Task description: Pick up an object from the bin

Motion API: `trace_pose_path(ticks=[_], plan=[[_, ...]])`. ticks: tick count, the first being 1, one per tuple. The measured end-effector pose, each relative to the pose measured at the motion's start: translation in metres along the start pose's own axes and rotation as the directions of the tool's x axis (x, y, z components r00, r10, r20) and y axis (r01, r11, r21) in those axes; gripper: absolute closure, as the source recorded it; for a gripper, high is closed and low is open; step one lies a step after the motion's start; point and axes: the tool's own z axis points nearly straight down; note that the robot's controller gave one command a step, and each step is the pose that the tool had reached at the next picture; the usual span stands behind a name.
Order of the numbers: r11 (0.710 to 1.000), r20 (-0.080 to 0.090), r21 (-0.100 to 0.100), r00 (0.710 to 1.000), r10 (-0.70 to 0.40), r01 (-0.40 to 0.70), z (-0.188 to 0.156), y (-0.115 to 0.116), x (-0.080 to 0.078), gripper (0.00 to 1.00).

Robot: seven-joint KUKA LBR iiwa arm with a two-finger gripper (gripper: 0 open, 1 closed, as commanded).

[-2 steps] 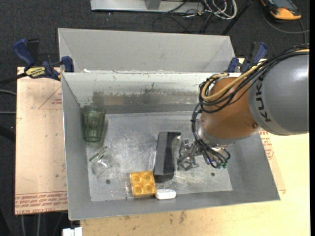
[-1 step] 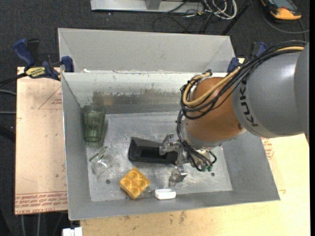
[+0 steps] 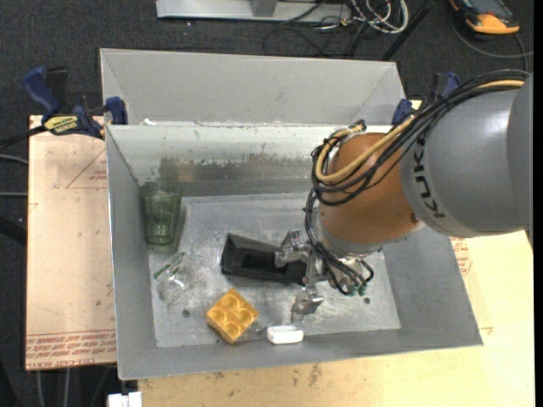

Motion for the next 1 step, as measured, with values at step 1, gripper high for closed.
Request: trace_pose_path(ticks=[1], plan=[[0.991,0.013,-0.001,0.991,-0.132,0.132,0.0388,0.0062,-0.0796,1.00]])
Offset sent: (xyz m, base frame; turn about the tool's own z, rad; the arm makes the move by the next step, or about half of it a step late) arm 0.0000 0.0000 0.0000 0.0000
